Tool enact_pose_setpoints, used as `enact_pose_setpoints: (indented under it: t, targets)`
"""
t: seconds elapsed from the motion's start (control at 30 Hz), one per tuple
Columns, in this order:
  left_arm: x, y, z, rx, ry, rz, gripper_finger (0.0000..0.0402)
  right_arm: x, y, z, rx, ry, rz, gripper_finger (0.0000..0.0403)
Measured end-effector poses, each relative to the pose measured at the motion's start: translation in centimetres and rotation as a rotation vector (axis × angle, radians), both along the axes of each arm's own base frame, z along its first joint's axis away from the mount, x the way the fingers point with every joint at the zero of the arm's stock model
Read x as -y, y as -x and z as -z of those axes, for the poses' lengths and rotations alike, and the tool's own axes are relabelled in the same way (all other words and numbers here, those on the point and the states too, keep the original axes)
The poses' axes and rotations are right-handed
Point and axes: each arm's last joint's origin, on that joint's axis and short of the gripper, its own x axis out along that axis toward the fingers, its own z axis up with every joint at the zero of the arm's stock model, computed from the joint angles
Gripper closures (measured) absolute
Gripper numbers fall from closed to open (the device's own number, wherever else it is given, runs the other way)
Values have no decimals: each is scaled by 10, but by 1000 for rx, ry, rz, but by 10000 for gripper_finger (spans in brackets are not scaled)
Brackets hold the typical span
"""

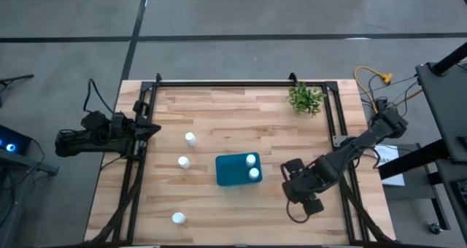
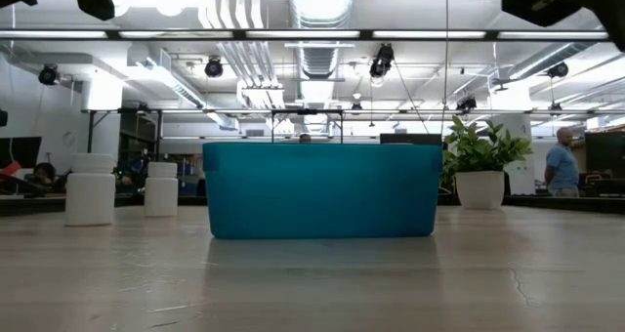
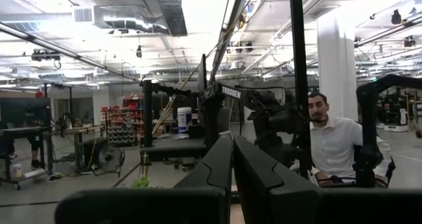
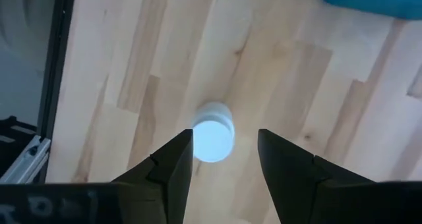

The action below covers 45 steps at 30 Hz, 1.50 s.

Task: Pick and place pill bottles into a basket
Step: Put the medicine bottle into the blue bin

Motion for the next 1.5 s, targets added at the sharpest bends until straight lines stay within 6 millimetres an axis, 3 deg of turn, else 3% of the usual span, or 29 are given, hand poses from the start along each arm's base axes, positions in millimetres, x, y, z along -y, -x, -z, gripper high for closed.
enact_pose_setpoints:
  t: [0.7,1.5]
  targets:
    - [0,0,0,-1,0,0,402,-6,15,45,-22,-1,11,242]
    - [0,0,0,-1,0,0,402,-7,15,57,-3,-17,7,243]
